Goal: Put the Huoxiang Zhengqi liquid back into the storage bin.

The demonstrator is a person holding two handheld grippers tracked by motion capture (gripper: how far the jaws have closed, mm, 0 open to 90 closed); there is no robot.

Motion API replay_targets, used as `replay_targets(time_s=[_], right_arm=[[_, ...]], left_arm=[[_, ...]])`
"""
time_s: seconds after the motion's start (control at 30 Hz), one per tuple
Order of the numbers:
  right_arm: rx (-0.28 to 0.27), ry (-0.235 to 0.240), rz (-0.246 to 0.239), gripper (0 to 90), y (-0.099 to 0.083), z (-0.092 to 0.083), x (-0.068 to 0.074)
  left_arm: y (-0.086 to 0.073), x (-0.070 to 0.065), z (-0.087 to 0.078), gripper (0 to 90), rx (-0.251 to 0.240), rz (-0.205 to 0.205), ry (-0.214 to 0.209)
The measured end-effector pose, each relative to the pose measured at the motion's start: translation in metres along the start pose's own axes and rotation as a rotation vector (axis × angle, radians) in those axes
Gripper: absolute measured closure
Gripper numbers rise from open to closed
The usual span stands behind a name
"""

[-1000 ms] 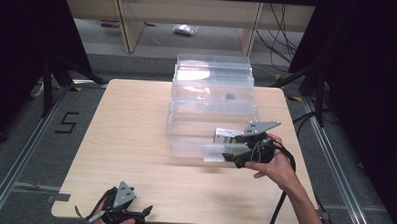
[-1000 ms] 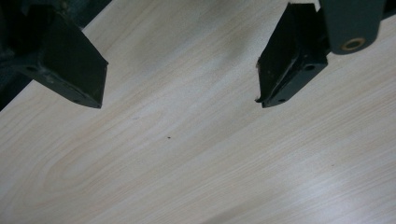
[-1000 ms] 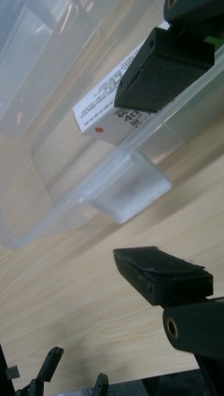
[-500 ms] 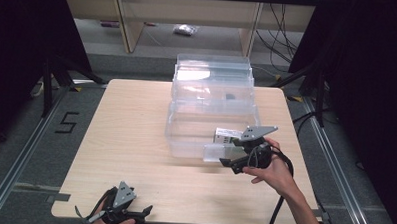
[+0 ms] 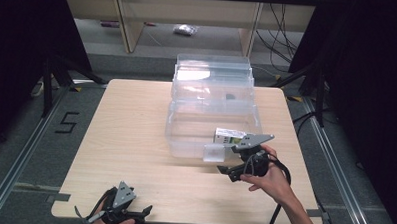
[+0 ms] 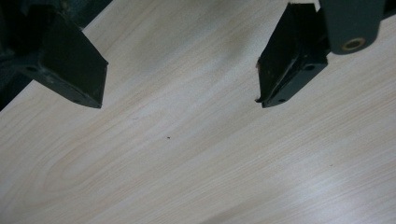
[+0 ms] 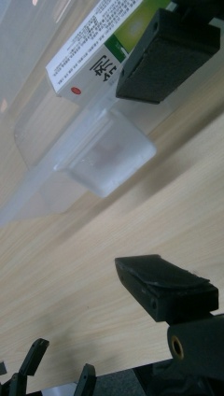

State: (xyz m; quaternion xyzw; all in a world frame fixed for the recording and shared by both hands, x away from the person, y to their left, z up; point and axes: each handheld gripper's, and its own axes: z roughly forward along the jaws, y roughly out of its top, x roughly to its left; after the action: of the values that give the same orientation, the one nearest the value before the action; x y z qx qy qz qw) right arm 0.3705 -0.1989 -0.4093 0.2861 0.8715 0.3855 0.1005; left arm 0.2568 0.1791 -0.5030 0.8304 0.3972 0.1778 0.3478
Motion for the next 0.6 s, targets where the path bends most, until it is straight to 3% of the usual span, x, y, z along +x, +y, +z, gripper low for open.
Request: replay_targets(time_s=[0.07, 0.13, 0.23, 0.6], right_arm=[[-0.001, 0.002, 0.018, 16.8, -0.002, 0.000, 0.002], [-0.010, 0.009, -0.011, 16.9, -0.004, 0.001, 0.001], [-0.007, -0.008, -0.007, 17.1, -0.009, 0.002, 0.004], [0.023, 0.012, 0.023, 17.8, -0.036, 0.008, 0.015]], left_arm=[[0.000, 0.000, 0.000, 15.2, 0.000, -0.001, 0.000], [0.000, 0.001, -0.001, 15.1, 0.008, 0.007, 0.000], [0.000, 0.001, 0.000, 15.1, 0.008, 0.006, 0.000], [0.000, 0.001, 0.000, 15.2, 0.009, 0.002, -0.001]])
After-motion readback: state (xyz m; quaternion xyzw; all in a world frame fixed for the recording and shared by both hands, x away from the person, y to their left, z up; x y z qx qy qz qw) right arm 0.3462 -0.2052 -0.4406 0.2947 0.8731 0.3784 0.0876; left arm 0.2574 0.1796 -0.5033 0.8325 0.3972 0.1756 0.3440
